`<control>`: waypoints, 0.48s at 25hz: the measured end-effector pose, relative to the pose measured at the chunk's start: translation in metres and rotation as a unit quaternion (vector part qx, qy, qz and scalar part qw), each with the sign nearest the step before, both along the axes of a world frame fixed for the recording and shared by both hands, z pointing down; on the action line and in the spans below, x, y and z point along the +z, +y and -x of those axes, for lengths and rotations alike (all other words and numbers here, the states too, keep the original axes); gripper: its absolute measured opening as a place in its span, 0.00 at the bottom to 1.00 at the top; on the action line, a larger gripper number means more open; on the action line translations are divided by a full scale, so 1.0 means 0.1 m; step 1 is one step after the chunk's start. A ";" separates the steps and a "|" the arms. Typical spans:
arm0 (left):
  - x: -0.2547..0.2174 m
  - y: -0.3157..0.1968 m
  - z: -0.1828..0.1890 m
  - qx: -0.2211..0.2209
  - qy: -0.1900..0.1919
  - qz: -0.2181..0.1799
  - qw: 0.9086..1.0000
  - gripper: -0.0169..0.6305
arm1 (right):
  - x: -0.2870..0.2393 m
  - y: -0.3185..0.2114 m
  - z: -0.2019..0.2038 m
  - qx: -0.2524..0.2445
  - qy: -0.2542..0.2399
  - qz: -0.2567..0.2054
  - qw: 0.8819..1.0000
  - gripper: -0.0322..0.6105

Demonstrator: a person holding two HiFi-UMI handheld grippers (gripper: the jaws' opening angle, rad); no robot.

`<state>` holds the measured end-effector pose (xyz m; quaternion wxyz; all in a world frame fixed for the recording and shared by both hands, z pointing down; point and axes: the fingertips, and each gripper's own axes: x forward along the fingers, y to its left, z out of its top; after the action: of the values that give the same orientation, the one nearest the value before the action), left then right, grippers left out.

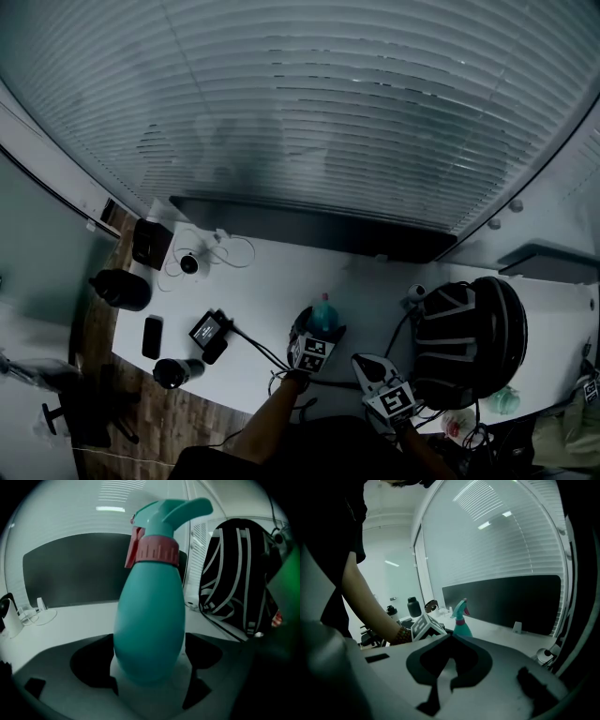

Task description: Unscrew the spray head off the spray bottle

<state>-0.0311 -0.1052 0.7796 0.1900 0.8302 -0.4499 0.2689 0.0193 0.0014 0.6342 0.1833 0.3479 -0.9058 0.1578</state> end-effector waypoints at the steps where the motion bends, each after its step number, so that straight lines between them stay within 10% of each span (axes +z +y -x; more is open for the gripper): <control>1: 0.02 -0.01 0.03 -0.008 -0.008 -0.001 1.000 0.73 | -0.03 -0.01 0.00 0.001 -0.001 -0.003 1.000 0.05; 12: -0.23 0.30 0.04 0.041 -0.012 0.002 0.999 0.65 | -0.12 -0.02 0.01 0.013 -0.025 -0.014 1.000 0.05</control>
<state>-0.0348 -0.0755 0.7569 0.1751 0.8441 -0.4174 0.2875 0.0182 -0.0002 0.6222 0.1536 0.3582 -0.9076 0.1560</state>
